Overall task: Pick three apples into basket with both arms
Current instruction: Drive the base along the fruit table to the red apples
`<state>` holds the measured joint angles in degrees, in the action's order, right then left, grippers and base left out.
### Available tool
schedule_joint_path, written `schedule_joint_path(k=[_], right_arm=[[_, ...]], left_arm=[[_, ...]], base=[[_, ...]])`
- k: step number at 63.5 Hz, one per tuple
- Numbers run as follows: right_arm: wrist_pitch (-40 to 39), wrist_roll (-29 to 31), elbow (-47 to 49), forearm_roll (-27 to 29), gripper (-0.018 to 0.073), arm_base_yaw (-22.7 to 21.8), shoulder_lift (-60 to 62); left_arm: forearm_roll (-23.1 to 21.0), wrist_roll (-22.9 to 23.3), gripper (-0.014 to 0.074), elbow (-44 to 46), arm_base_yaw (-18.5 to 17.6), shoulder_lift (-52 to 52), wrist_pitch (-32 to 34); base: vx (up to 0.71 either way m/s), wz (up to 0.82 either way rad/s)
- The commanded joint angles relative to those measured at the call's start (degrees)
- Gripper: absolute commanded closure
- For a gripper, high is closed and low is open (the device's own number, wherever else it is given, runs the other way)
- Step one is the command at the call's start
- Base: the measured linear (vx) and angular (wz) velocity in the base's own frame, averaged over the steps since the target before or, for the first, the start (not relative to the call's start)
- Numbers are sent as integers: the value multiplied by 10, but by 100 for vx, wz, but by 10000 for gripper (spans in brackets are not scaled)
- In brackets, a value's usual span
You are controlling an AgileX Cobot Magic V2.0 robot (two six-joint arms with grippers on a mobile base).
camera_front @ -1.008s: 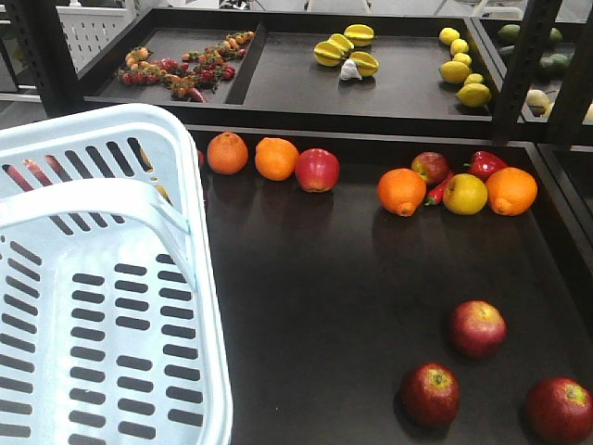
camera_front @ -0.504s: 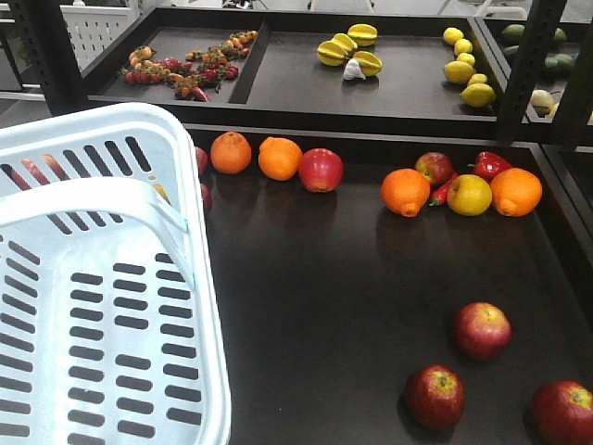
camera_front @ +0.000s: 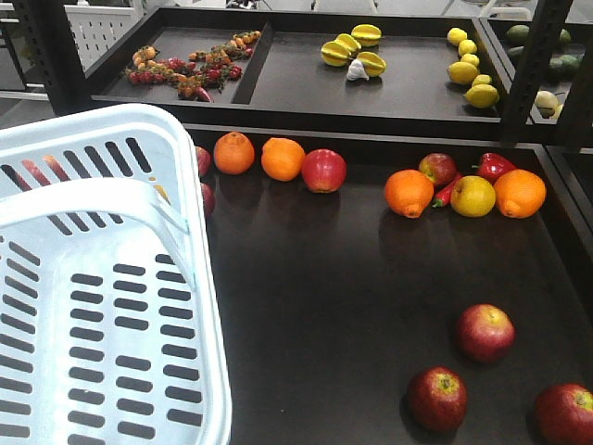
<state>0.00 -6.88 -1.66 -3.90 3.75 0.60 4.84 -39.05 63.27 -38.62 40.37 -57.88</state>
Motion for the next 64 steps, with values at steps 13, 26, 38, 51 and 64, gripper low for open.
schedule_joint_path(k=[13, 26, 38, 51, 64], right_arm=[[-40, 1, -8, -4, 568, -3, 6], [-40, 1, -8, -4, 568, -3, 6], [-40, 1, -8, -4, 568, -3, 6], [-40, 1, -8, -4, 568, -3, 6], [-40, 1, -8, -4, 568, -3, 6]], left_arm=[[1, 8, 604, 19, -2, 0, 53], [1, 8, 604, 19, -2, 0, 53], [1, 8, 604, 19, -2, 0, 53], [1, 8, 604, 19, -2, 0, 53], [1, 8, 604, 19, -2, 0, 53]], base=[[0, 0], [0, 0], [-1, -3], [-3, -10], [-3, -8]])
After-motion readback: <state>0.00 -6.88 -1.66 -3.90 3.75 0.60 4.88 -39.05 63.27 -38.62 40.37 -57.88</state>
